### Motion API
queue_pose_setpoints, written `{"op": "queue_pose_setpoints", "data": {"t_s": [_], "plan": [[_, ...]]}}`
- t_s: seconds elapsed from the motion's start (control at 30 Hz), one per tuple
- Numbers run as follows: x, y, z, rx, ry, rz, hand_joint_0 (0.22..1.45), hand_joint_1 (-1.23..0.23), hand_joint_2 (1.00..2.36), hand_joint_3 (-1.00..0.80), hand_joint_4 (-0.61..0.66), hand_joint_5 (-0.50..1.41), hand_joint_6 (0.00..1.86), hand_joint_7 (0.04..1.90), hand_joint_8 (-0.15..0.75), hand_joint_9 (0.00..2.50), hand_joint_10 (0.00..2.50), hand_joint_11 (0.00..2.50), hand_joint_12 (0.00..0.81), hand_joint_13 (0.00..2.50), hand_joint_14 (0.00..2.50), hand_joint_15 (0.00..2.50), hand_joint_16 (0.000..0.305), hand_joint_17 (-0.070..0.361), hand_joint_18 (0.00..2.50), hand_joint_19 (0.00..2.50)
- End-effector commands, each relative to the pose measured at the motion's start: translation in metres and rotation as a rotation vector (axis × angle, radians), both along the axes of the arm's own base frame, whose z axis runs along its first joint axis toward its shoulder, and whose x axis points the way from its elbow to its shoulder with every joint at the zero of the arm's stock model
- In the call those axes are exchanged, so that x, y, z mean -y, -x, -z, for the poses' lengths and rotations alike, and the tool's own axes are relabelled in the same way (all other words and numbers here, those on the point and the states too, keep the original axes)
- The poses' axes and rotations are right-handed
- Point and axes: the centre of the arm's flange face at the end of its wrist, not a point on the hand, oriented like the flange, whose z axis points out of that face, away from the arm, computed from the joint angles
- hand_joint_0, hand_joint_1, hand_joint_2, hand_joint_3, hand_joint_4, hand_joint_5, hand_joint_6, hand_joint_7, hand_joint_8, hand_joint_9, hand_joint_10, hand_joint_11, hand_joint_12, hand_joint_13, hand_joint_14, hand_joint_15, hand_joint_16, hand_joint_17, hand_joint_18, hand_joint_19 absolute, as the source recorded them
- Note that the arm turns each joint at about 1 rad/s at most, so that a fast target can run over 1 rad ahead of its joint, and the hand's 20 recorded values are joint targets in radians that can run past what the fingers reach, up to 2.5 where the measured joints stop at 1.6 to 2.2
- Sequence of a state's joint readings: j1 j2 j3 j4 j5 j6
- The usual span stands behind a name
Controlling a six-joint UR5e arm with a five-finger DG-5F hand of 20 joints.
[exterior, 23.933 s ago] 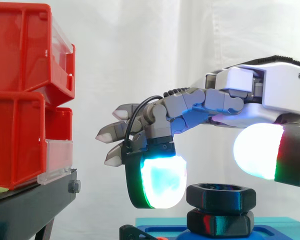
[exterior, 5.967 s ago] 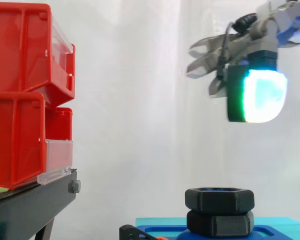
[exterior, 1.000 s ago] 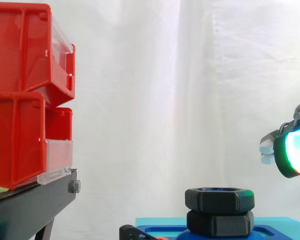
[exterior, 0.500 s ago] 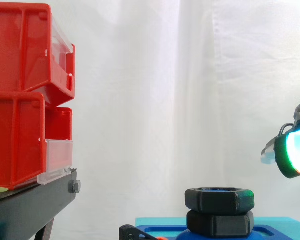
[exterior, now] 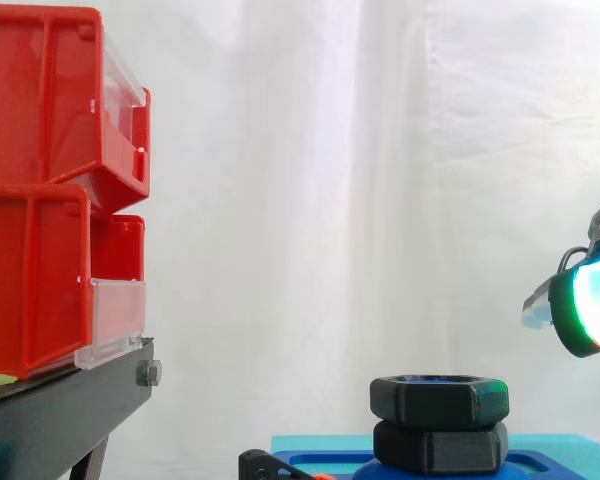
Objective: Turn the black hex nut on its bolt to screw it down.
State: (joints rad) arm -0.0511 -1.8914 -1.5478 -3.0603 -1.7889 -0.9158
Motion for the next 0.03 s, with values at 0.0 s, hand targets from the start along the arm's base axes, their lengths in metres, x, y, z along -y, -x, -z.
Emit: {"op": "queue_pose_setpoints", "data": {"t_s": [0.0], "plan": [[0.0007,0.0001,0.0000,0.000,0.000,0.001,0.44,-0.41,1.00,-0.50,0.04,-0.30,0.50,0.59,0.175,0.19,0.00,0.00,0.320,0.00,0.00,0.00,0.059,0.134,0.00,0.00]]}}
